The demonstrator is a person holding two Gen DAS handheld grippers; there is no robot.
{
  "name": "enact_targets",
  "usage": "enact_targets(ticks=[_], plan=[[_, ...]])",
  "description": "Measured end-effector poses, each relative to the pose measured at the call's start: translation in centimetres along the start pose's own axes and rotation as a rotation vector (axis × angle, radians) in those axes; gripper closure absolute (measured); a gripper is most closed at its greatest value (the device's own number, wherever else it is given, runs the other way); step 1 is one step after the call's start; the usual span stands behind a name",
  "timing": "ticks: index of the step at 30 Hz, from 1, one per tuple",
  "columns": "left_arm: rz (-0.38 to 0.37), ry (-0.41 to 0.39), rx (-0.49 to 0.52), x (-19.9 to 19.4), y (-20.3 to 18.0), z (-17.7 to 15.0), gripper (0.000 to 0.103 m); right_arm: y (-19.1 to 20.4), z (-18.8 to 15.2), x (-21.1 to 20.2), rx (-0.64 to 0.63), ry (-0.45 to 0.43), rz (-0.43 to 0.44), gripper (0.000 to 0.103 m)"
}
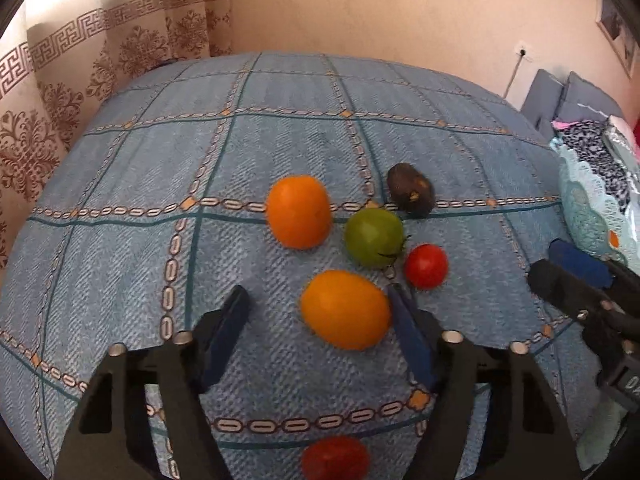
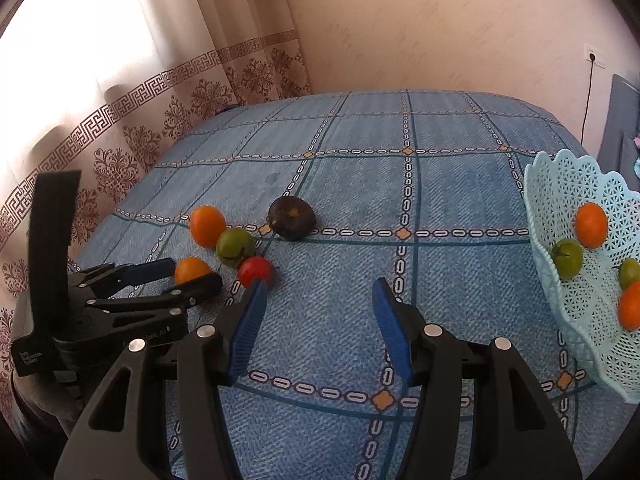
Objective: Organize fruits
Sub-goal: 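Grasp the large oval orange with the left tool while the right tool grasps a red tomato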
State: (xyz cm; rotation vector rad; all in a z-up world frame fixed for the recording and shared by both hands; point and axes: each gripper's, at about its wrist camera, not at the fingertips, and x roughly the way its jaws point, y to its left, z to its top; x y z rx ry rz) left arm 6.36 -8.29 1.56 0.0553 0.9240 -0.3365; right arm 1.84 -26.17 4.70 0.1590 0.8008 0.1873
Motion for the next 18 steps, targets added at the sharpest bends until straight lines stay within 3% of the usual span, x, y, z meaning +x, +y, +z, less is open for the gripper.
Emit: enact_targets(ticks=[3, 9, 18], plan=[[-0.050, -0.002, 0.007, -0.1, -0.3, -0.1, 0.060, 0.2, 0.0, 0.3, -0.004, 0.009, 0.005, 0.046], [-0.068, -0.033, -0.012, -1.0, 0.2, -0.4, 0.060, 0.9, 0.1, 0.9, -0.026, 0.022, 0.012, 0.046], [0.017, -0.103, -0.062, -3.1, 2.0, 0.1, 0.060, 2.7, 0.6, 2.9, -0.091, 0.065, 0.044, 0.046]])
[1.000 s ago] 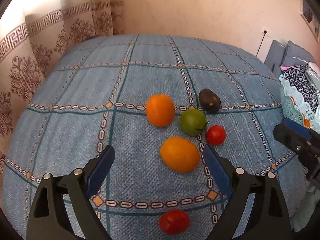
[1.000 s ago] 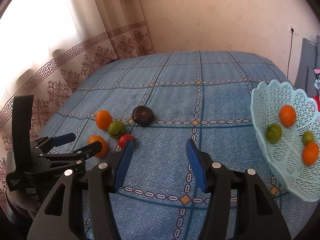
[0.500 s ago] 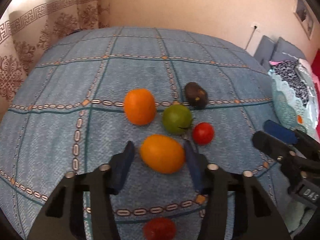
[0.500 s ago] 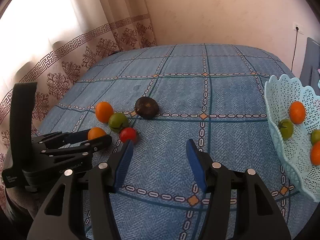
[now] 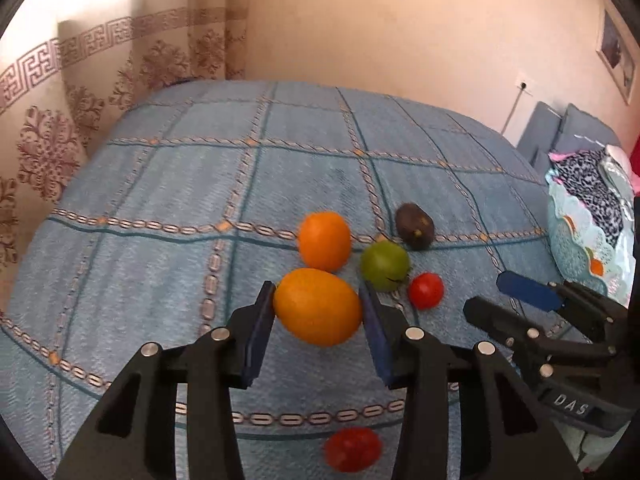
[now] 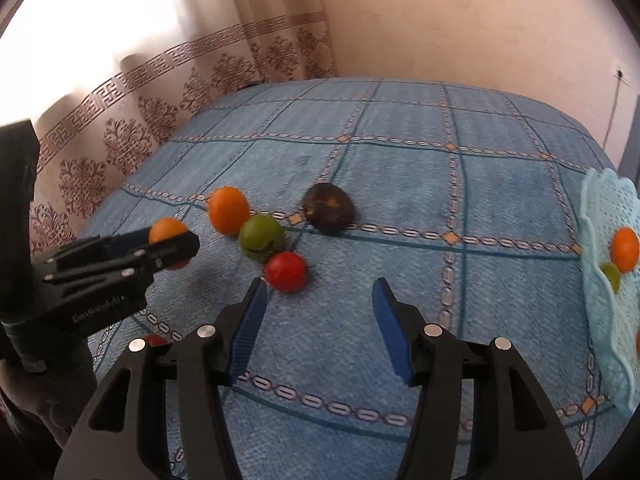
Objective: Organize fruits
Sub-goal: 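Grasp the large oval orange with the left tool while the right tool grasps a red tomato, then carry the oval orange and red tomato in both tools over the blue basket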
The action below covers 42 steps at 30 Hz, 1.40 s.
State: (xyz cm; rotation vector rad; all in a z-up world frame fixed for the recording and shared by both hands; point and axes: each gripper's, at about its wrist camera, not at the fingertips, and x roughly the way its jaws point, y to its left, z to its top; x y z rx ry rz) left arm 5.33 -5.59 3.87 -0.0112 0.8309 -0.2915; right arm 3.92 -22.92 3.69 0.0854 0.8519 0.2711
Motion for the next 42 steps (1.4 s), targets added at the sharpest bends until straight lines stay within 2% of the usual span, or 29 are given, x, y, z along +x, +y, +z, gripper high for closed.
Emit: enact_targets(ticks=[5, 14, 19, 27, 42], plan=[[0.019, -0.005, -0.025, -0.1, 0.9, 0.5, 0.060, 1.0, 0.6, 1.5, -0.040, 0.026, 0.020, 0.048], [0.024, 0.001, -0.042, 0.0, 1.5, 0.5, 0.060, 1.5, 1.3, 4.4, -0.054, 0.077, 0.021, 0.063], [0.025, 0.008, -0.045, 0.3, 1.6, 0.5, 0.060, 1.8, 1.4, 4.8, -0.070, 0.071, 0.014, 0.072], [0.021, 0.009, -0.038, 0.3, 1.4, 0.4, 0.060, 1.9, 1.1, 4.3, -0.072, 0.059, 0.016, 0.073], [-0.001, -0.033, -0.007, -2.0, -0.5, 0.3, 0.060, 1.0, 0.9, -0.4, -0.026, -0.033, 0.019, 0.073]])
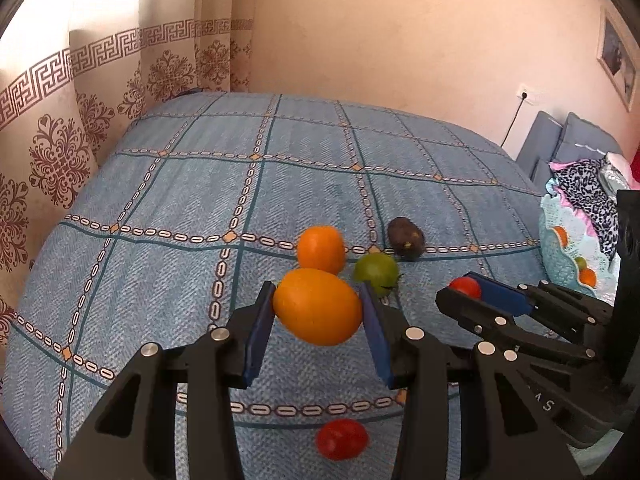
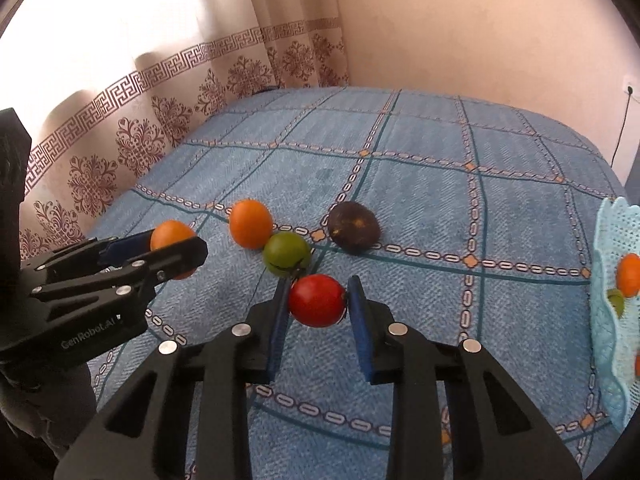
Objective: Organize fruits
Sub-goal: 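Carry the oval orange and red tomato in both tools over the blue basket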
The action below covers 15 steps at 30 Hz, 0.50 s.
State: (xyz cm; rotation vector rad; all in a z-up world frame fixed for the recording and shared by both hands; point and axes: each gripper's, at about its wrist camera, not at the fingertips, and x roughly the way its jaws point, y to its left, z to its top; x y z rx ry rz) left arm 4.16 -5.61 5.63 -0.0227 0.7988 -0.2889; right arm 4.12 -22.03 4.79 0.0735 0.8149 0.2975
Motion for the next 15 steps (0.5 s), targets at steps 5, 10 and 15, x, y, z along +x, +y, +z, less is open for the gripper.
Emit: enact_targets(ticks=[5, 10, 15], plan=[[-0.008, -0.015, 0.017, -1.1, -1.1, 0.0, 0.060, -0.5, -0.2, -1.8, 0.015, -0.038, 0.007, 0.073], [-0.019, -0.031, 0.041, -2.2, -2.4, 0.1, 0.060, -1.2, -0.4, -3.2, 0.037, -0.064, 0.006, 0.073], [-0.029, -0.047, 0.063, -3.2, -3.6, 0.3, 0.060, -2.4, -0.5, -5.4, 0.067, -0.107, -0.006, 0.073]])
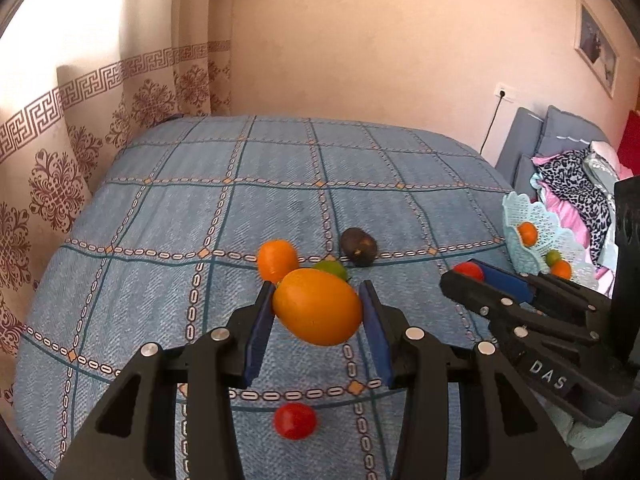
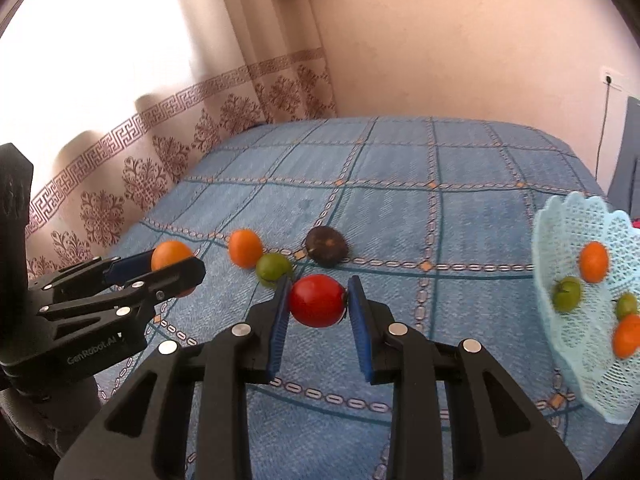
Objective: Organize fruits
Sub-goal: 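Carry the oval orange and red tomato in both tools over the blue basket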
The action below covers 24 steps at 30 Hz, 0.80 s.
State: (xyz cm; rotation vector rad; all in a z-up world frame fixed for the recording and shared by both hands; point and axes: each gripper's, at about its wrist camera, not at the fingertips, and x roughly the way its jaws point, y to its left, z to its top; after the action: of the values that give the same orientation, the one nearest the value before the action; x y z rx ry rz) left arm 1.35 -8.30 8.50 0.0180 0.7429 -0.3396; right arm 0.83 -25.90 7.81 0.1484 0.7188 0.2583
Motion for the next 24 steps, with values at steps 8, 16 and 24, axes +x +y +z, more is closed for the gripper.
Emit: enact_targets(ticks=[8, 16, 24], plan=[[-0.031, -0.025, 0.056, -1.0, -3.0, 0.6, 0.060, -1.7, -0.1, -3.3, 0.030, -0.058, -0.020, 0.073], [-0.055, -0.022, 0.125, -1.0, -6.6, 0.7, 0.060, -4.4, -1.1, -5.8, 0.078, -0.095, -0.052, 0.073], [-0.079, -0.046, 0.179, -1.3, -9.9, 1.3, 0.060, -6.9, -1.6, -8.6, 0.106, -0.139, -0.110, 0.073]])
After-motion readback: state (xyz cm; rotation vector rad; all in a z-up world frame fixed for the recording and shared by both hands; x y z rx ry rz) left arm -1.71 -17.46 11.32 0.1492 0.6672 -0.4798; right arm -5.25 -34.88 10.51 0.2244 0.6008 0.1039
